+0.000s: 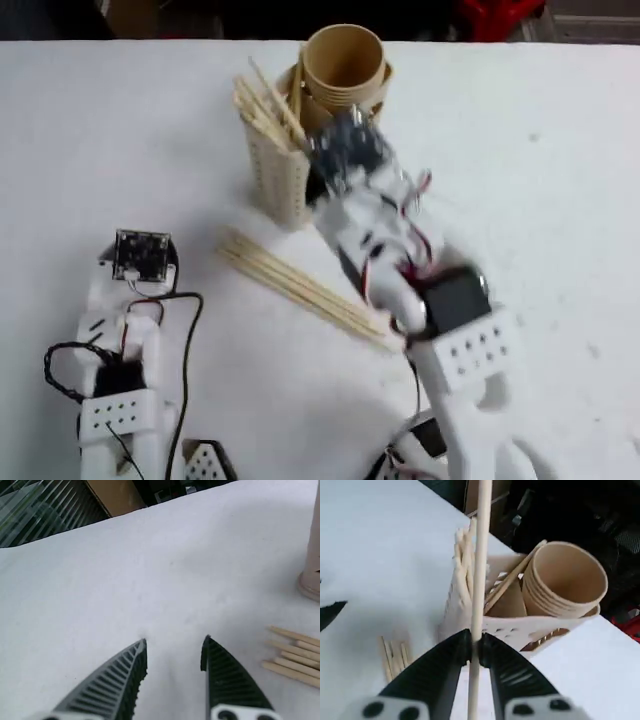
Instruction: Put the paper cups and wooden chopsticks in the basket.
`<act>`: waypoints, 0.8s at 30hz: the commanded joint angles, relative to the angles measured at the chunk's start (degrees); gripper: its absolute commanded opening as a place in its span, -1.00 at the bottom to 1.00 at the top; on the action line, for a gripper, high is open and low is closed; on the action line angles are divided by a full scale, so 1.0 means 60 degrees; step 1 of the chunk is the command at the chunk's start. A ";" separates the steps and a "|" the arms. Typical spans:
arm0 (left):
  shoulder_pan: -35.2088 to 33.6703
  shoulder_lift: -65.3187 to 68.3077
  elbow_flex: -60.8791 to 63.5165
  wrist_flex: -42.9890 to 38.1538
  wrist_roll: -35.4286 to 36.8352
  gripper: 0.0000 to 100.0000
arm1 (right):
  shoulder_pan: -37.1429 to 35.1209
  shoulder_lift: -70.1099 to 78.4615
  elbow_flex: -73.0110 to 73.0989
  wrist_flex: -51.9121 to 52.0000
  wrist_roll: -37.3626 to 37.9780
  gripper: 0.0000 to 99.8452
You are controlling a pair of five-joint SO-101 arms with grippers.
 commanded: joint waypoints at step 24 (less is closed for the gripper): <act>0.0081 -0.0168 0.0000 0.0029 0.0059 -0.62 | -0.0051 0.6586 -0.6901 -0.3802 -0.1773 -0.96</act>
